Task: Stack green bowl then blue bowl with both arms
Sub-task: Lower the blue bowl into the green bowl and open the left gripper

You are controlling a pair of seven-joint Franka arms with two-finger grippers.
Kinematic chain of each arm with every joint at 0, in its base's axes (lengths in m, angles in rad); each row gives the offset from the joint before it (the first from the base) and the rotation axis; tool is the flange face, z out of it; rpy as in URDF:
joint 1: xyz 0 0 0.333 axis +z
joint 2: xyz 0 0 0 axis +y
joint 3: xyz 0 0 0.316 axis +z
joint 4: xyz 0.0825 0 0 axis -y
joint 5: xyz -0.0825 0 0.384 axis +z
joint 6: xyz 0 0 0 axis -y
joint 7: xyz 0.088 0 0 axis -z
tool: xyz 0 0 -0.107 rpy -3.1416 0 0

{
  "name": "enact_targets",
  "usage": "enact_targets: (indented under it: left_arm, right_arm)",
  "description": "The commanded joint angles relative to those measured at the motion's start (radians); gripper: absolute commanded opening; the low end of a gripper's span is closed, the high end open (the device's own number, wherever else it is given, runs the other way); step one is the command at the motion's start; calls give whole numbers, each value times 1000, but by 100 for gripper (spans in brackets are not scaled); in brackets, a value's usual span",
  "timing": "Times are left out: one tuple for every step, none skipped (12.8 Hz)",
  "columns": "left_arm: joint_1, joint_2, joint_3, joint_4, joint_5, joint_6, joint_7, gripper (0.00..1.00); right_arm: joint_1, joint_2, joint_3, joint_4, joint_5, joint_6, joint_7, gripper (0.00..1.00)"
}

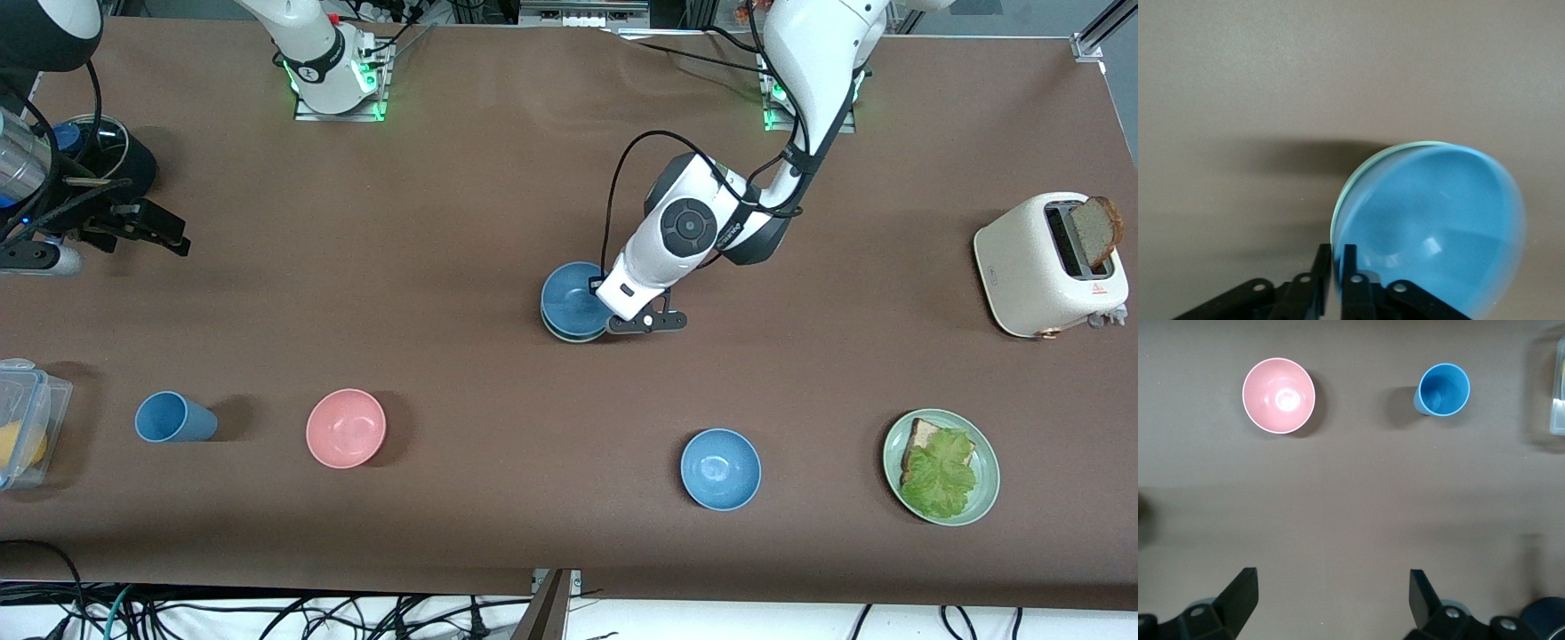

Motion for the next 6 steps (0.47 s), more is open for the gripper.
enact_targets:
  left_arm:
    - [-17,1,20,27,12,-8,-17,69]
    - [-15,-18,27,30,11,-14,-17,100]
    - [-11,-36,33,32,7,-25,-19,100]
    - [-4,-68,41,33,14,-48,-17,100]
    - [2,-94,59,56,15,-89,-14,100]
    - [17,-116,72,97,17,-167,-11,100]
  right_arm:
    - [-14,6,9,32,-15,-12,-15,100]
    - [-14,6,9,32,-13,-14,-5,100]
    - [-16,5,9,34,-12,-15,-6,100]
    - [-14,3,9,46,-12,-14,-5,100]
    - [-14,5,11,69,-13,-15,-5,100]
    - [-13,6,11,72,-9,-15,0,100]
